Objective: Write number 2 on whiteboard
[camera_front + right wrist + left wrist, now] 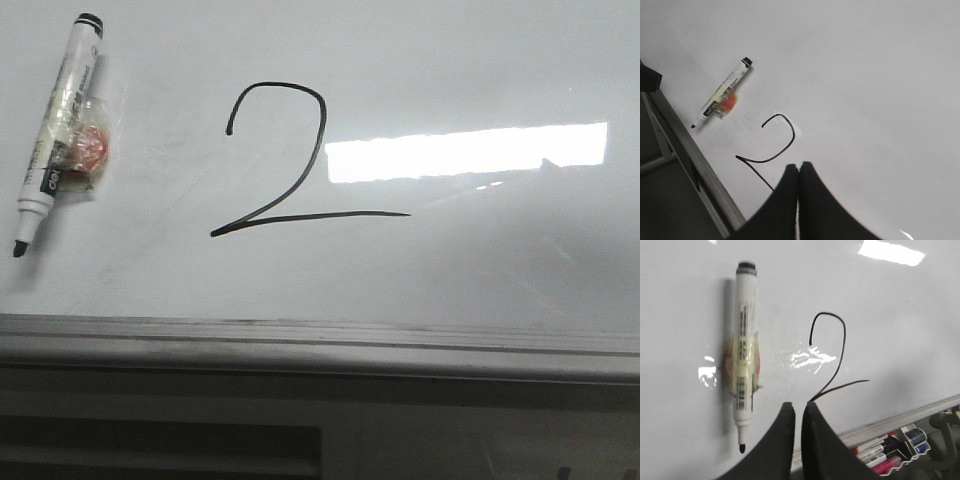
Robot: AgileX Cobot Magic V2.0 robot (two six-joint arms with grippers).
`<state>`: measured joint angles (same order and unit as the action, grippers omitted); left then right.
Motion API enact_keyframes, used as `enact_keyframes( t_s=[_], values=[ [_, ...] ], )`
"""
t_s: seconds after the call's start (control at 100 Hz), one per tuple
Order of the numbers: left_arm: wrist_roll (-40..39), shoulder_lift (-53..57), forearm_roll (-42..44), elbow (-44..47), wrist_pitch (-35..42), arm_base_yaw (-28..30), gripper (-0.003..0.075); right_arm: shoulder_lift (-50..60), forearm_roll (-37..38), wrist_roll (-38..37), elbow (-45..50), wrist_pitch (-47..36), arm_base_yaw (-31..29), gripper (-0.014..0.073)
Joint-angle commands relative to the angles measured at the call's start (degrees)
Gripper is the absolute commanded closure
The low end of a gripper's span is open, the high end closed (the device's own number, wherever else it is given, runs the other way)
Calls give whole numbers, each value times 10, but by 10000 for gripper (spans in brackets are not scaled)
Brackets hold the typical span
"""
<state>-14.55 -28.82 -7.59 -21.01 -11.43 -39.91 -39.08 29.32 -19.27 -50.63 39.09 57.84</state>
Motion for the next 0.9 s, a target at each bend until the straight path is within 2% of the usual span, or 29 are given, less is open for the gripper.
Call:
enact_keyframes(
  t_s=[0.0,0.1,0.24,0.47,0.89],
  values=[
    [1,41,65,-9,34,1,740,57,43,-34,53,-73,-4,643],
    [1,90,127,1,37,1,740,127,79,-34,125,-93,-4,643],
    [1,153,230,22,36,1,739,224,84,-34,220,-114,-4,643],
    [1,194,232,33,30,1,739,324,65,-39,292,-110,-4,644],
    [1,194,232,33,30,1,739,332,65,-39,295,-108,-4,644]
  ],
)
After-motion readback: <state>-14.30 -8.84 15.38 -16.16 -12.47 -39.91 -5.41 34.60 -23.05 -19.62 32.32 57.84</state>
